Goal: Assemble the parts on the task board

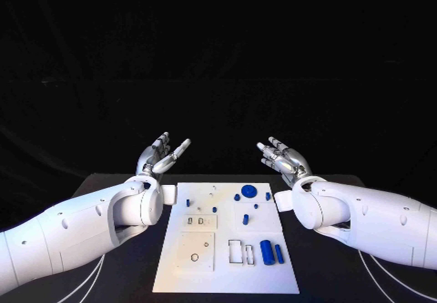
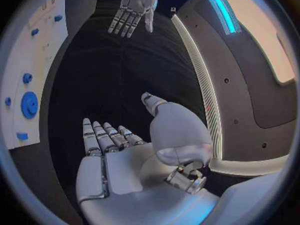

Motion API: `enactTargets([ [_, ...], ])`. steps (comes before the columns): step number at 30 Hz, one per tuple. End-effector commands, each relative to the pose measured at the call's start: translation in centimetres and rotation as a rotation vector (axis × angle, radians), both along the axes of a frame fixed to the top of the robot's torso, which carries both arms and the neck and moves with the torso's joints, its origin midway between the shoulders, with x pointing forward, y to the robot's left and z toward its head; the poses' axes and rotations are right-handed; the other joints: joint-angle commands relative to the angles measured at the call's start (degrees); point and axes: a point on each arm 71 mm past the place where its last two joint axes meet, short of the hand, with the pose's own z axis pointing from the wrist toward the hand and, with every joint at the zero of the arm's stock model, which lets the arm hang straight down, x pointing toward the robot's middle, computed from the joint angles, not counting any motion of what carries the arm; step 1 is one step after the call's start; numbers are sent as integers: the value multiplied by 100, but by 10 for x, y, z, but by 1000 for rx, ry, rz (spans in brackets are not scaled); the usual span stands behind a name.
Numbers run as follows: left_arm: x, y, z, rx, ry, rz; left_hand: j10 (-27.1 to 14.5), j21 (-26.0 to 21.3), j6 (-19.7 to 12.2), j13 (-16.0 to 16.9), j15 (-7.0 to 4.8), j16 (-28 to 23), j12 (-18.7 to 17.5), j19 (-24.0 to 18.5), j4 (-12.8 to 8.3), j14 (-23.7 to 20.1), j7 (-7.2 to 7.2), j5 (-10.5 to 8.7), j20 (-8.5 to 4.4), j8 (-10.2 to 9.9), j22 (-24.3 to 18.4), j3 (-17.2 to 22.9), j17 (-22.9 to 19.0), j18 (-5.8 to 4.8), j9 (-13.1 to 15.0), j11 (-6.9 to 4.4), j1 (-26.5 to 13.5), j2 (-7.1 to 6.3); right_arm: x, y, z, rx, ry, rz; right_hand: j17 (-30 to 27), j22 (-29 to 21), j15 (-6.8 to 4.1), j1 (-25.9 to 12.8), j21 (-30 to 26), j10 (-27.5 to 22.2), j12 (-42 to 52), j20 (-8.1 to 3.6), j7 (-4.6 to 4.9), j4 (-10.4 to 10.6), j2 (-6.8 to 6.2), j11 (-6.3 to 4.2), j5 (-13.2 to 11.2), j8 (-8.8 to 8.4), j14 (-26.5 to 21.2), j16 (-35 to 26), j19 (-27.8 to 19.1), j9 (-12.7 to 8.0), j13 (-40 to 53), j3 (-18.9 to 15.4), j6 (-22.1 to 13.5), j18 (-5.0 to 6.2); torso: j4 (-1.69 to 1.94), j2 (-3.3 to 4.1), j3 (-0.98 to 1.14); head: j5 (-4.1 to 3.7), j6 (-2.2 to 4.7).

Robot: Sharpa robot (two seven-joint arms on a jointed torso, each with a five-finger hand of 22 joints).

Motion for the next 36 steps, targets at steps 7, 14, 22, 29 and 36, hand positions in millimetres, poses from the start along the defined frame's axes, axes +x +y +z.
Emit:
enactTargets([
  [7, 0, -6, 3, -18, -28, -72, 793, 177, 646, 103, 228, 254, 162, 339, 53, 644, 697, -39, 81, 218, 87, 422, 168, 131, 139, 329, 446, 332, 4, 13, 3, -16, 26, 265, 432, 291, -252, 1196, 609, 2769, 506, 40, 974, -1076, -215, -161, 11, 799, 2534, 710, 1186, 588, 232, 577, 2199, 374, 0, 0, 0, 1, -1],
  [14, 0, 6, 4, -35, -47, -106, 3224, 1157, 2369, 255, -158, 1344, 530, 2862, -65, 3445, 833, -93, 43, 807, 491, 842, 733, 560, 509, 506, 646, 550, 15, -11, 25, -389, -293, 212, 617, 597, -558, 1326, 1376, 4546, 592, 21, 840, -1417, -444, -387, -26, 1287, 4124, 1119, 2818, 886, 250, 947, 3920, 686, 10, 117, 10, -13, -90],
  [22, -6, 5, 8, -29, -55, -152, 5189, 1379, 4198, 307, -592, 1792, 838, 3645, -227, 4899, 614, -99, -6, 1533, 436, 1286, 977, 843, 882, 111, 736, 447, 20, -16, 30, -531, -334, 239, 658, 686, -765, 1223, 1690, 5213, 436, -111, 701, -1447, -623, -566, 45, 1364, 4813, 1278, 3288, 896, 257, 1205, 4446, 747, 24, 224, 14, -32, -35],
  [29, -15, 3, 13, -18, -66, -224, 5544, 1583, 4345, 295, -755, 1867, 658, 4250, -375, 5448, 517, -117, -210, 1544, 437, 1658, 1154, 848, 893, -2, 804, 297, 24, -17, 38, -695, -400, 260, 827, 876, -1042, 1202, 2121, 6017, 393, -393, 439, -1478, -751, -838, 129, 1540, 5509, 1465, 3794, 1017, 271, 1257, 4965, 745, 63, 320, 18, -34, -55],
  [36, -26, 1, 19, -11, -67, -275, 5759, 1661, 4443, 301, -835, 1900, 581, 4480, -443, 5700, 486, -118, -314, 1565, 434, 1809, 1272, 839, 905, -55, 762, 217, 30, -14, 41, -921, -408, 332, 1159, 1181, -1315, 1209, 2709, 6525, 364, -648, 292, -1503, -845, -1019, 151, 1533, 6312, 1799, 4381, 1099, 329, 1078, 5131, 758, 107, 478, 27, -39, -117],
])
